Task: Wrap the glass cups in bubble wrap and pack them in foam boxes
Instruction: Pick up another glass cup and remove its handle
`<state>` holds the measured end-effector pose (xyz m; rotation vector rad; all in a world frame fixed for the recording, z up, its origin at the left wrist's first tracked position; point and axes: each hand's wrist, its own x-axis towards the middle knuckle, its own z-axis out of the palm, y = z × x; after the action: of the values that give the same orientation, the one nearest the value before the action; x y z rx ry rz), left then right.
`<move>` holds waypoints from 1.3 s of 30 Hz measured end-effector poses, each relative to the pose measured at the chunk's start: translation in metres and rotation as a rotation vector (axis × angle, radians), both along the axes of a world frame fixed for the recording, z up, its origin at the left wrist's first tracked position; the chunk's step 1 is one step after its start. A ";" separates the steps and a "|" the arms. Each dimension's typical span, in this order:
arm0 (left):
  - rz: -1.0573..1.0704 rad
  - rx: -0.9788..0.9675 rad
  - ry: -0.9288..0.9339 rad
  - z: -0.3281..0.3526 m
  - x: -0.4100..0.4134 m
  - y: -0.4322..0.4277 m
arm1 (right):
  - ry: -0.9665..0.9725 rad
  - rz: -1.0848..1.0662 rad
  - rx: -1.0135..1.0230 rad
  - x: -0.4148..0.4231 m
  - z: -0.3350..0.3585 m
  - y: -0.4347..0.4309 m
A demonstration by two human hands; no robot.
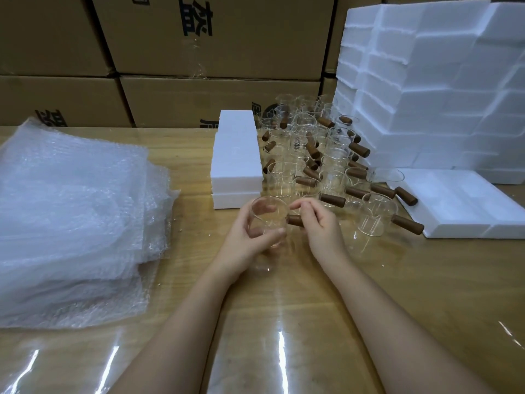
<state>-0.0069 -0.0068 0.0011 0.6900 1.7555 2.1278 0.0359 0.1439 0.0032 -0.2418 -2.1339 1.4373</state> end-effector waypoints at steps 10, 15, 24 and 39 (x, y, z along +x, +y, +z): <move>0.273 -0.175 0.002 -0.006 -0.002 0.003 | 0.430 -0.002 0.538 0.007 -0.001 -0.017; 0.425 -0.289 0.096 -0.012 -0.008 0.002 | 0.267 0.096 0.264 0.006 -0.004 -0.022; 0.270 -0.451 0.367 -0.015 -0.004 0.005 | -0.033 0.054 -0.382 -0.004 -0.004 -0.008; 0.271 -0.421 0.451 -0.010 -0.005 0.002 | -0.145 -0.135 0.282 -0.001 -0.010 0.012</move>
<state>-0.0121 -0.0044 -0.0089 0.8993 2.5656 1.7424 0.0349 0.1559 -0.0071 -0.3834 -2.3563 1.0563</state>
